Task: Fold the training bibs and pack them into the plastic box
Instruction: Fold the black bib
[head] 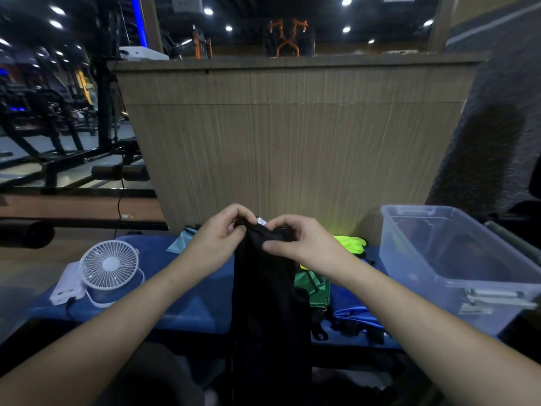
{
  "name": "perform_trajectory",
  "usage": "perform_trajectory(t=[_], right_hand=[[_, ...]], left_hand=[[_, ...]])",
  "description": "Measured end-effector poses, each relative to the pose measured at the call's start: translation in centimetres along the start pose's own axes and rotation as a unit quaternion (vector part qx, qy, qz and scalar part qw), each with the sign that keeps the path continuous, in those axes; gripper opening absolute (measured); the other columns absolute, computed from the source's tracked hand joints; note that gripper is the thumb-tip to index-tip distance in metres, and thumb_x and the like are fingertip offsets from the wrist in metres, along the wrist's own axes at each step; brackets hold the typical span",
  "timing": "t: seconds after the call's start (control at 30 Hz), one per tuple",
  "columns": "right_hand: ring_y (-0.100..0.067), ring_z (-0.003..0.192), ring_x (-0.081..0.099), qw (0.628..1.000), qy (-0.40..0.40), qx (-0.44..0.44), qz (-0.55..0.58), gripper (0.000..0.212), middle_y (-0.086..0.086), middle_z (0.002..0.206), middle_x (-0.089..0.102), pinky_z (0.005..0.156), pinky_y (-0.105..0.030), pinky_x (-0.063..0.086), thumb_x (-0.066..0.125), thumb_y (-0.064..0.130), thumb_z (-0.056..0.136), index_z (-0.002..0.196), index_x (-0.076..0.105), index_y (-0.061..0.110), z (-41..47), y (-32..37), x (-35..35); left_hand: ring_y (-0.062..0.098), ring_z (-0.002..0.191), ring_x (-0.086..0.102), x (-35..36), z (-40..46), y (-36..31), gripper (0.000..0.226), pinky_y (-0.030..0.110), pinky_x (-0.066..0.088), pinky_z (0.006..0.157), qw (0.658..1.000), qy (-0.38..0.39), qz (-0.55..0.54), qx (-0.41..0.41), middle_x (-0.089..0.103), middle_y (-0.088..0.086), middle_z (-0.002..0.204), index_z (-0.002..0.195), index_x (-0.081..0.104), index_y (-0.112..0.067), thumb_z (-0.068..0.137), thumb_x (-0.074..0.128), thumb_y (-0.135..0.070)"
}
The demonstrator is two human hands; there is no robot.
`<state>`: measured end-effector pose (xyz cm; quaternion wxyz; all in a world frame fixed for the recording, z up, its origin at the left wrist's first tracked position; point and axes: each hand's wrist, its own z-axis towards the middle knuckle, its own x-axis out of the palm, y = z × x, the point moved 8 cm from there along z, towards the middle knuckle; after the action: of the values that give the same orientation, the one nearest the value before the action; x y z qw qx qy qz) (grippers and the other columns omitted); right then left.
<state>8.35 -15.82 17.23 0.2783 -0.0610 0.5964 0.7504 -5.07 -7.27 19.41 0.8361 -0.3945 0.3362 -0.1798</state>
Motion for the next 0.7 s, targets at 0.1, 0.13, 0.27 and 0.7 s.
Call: perform_trajectory(t=[0.1,0.13,0.27,0.7], right_hand=[[-0.007,0.067,0.06,0.999,-0.019,0.003,-0.042,0.025,0.003,0.078,0.07,0.066,-0.03,0.047,0.081,0.038,0.079,0.091,0.07,0.019,-0.1,0.1,-0.4],[-0.006,0.062,0.056,0.997,-0.027,-0.004,-0.07,0.019,0.006,0.072,0.067,0.062,-0.028,0.044,0.081,0.033,0.081,0.087,0.07,0.018,0.0,0.2,-0.6],[-0.003,0.059,0.05,0.994,-0.051,-0.023,-0.095,0.015,0.01,0.066,0.059,0.06,-0.027,0.039,0.079,0.024,0.084,0.079,0.066,0.017,0.0,0.5,-1.1],[-0.009,0.063,0.054,0.997,-0.066,0.021,-0.032,0.016,0.004,0.067,0.064,0.064,-0.031,0.042,0.081,0.023,0.076,0.067,0.068,0.021,0.1,-0.6,-1.0]], left_hand=[[0.003,0.095,0.064,0.2,-0.2,-0.4,0.031,0.014,0.046,0.085,1.0,0.008,0.008,0.011,0.067,-0.003,0.1,0.101,0.062,-0.014,0.095,0.047,0.012],[0.002,0.096,0.064,0.3,-0.3,-0.5,0.031,0.014,0.046,0.085,1.0,0.012,0.011,0.014,0.067,-0.003,0.101,0.102,0.062,-0.013,0.096,0.046,0.012],[-0.003,0.102,0.062,0.4,-0.4,-0.8,0.043,0.009,0.042,0.088,0.998,0.028,0.046,0.02,0.068,-0.005,0.106,0.107,0.065,-0.017,0.092,0.044,0.017],[0.0,0.082,0.064,1.7,-1.4,2.8,0.05,0.019,0.053,0.081,0.994,0.055,0.054,-0.073,0.065,-0.007,0.095,0.105,0.059,-0.025,0.068,0.092,-0.029]])
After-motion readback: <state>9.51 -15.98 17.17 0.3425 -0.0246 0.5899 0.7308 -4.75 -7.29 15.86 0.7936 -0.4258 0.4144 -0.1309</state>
